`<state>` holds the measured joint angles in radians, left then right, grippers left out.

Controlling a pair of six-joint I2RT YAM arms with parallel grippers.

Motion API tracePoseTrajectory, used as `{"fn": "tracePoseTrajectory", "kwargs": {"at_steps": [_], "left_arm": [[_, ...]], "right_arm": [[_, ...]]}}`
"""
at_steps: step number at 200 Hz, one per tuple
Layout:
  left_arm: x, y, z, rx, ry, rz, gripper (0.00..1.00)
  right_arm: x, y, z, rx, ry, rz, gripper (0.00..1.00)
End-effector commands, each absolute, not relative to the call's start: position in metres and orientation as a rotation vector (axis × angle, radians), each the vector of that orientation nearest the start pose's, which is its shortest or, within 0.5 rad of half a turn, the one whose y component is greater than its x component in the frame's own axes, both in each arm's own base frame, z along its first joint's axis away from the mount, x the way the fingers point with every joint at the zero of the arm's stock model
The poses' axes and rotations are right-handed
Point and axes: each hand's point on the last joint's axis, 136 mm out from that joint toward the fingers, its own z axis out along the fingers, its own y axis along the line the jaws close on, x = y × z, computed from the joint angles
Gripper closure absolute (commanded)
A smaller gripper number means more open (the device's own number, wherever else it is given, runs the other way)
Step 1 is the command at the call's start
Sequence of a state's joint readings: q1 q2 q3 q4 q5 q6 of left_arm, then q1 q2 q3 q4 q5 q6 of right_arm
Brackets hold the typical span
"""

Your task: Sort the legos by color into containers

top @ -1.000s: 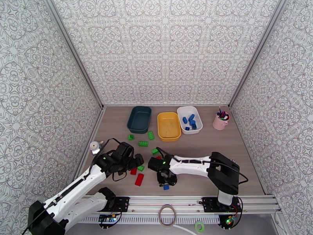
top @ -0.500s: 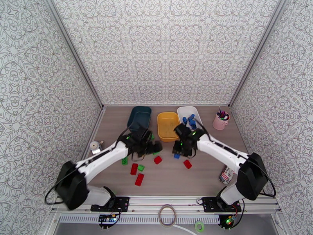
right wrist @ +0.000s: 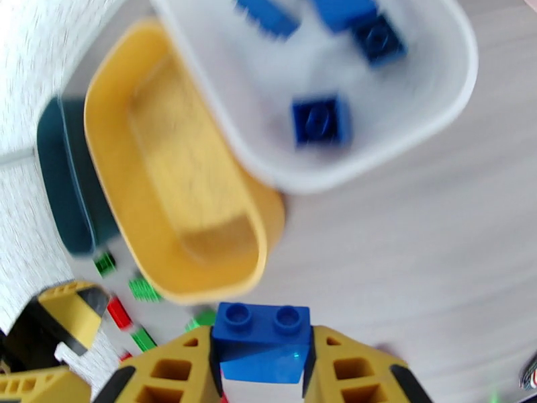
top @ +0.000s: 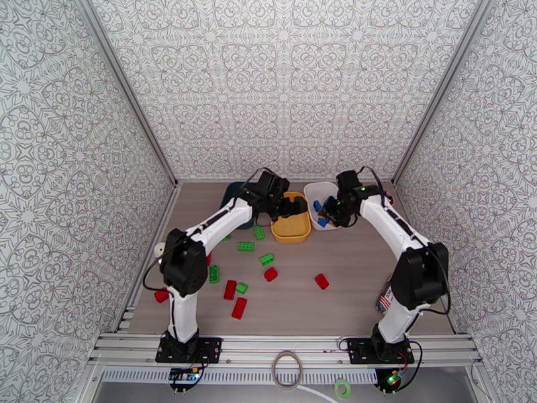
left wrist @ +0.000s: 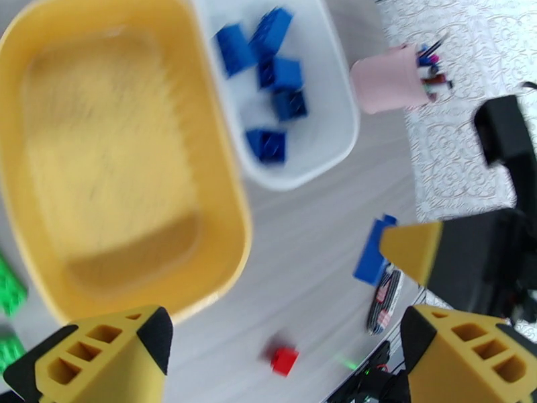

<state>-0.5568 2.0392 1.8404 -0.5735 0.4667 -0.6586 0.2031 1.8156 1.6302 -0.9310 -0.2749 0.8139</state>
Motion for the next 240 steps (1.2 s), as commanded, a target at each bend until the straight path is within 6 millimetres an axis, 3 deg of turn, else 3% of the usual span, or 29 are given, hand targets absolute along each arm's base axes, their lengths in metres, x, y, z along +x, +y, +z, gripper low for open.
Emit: {"fn": "tracePoseTrajectory", "kwargs": {"at_steps": [1, 61, 92, 134, 167, 192, 217, 240], "left_arm": [[0.44, -0.358, 0.211, 0.168, 2.511, -1.116, 0.05], [0.451, -0.314, 0.204, 0.097, 2.541, -0.938, 0.06], [0.442, -0.281, 0.202, 0.035, 2.555, -0.84, 0.06], [0.416, -0.233, 0.199, -0.046, 2.584, -0.687, 0.06], [0.39, -0.201, 0.192, -0.111, 2.608, -0.571, 0.06], [0.37, -0.187, 0.185, -0.15, 2.635, -0.515, 0.06], [0.352, -0.186, 0.178, -0.131, 2.663, -0.479, 0.06], [0.334, -0.202, 0.167, -0.085, 2.696, -0.486, 0.05]], "right_arm": [[0.456, 0.126, 0.18, 0.804, 2.626, 0.725, 0.78], [0.504, 0.107, 0.17, 0.843, 2.636, 0.671, 0.75], [0.517, 0.105, 0.166, 0.817, 2.665, 0.629, 0.62], [0.521, 0.105, 0.181, 0.76, 2.652, 0.624, 0.47], [0.507, 0.106, 0.198, 0.691, 2.65, 0.597, 0.43], [0.485, 0.115, 0.213, 0.575, 2.67, 0.541, 0.41], [0.447, 0.128, 0.22, 0.441, 2.709, 0.453, 0.39], [0.399, 0.136, 0.204, 0.362, 2.78, 0.402, 0.37]]}}
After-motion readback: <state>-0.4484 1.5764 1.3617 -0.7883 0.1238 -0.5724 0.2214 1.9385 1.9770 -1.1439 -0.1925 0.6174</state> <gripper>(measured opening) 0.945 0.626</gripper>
